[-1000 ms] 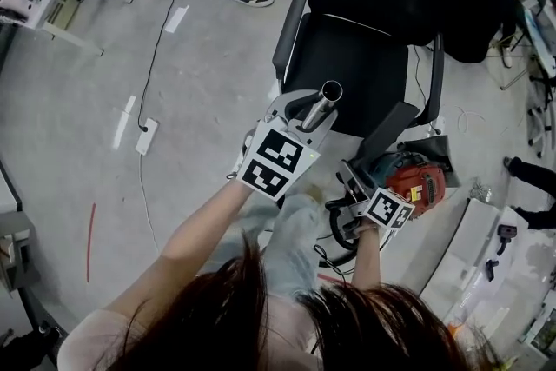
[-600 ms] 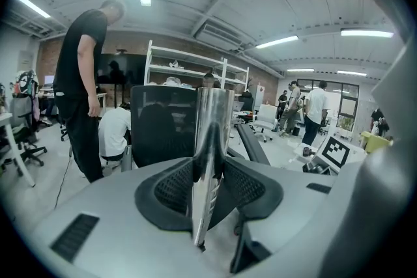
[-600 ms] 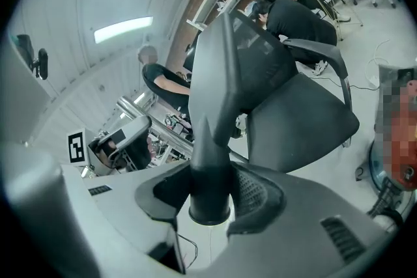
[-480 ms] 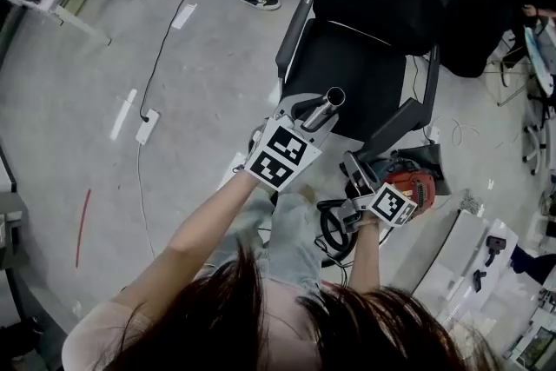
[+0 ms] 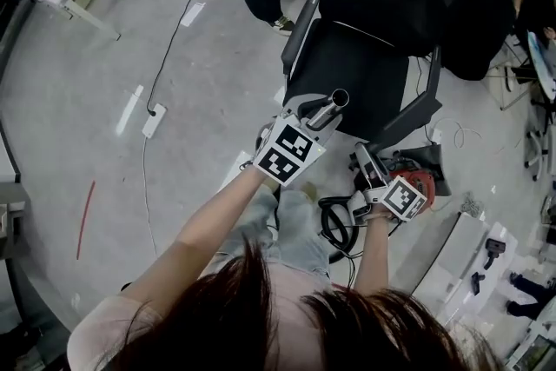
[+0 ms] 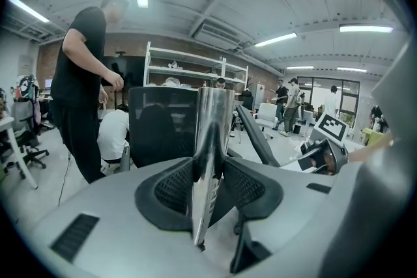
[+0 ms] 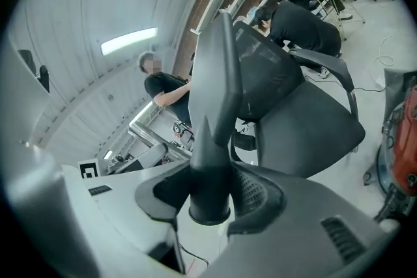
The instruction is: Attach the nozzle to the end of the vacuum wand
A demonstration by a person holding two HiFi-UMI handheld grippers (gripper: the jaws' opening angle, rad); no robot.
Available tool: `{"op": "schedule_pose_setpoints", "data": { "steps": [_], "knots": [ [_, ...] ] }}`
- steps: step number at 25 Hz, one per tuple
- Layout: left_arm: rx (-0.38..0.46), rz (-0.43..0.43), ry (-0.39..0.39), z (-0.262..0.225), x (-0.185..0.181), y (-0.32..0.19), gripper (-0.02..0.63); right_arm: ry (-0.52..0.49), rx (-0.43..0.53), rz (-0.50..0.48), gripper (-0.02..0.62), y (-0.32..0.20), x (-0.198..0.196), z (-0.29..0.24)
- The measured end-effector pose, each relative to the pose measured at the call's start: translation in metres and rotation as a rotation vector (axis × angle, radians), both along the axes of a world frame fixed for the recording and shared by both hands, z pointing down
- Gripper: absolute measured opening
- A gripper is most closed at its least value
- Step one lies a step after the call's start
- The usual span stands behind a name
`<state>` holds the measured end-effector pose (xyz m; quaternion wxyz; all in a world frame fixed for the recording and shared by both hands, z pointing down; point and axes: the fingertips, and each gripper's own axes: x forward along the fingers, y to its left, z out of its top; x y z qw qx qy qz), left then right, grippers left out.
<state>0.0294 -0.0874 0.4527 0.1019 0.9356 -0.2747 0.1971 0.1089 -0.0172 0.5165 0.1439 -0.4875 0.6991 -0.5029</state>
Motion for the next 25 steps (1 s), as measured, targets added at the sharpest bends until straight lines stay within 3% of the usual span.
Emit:
{"op": "schedule_pose_setpoints", "data": {
  "steps": [13, 25],
  "knots": [
    [0.006, 0.003, -0.013, -0.001, 0.001, 0.013, 0.15, 0.033, 0.078, -0.003, 0.179, -0.005, 0.004, -0.04],
    [-0.001, 0.012, -0.021, -0.004, 0.013, 0.017, 0.15, -0.022, 0.148, 0.002, 0.179, -0.025, 0.006, -0.076]
  ]
}}
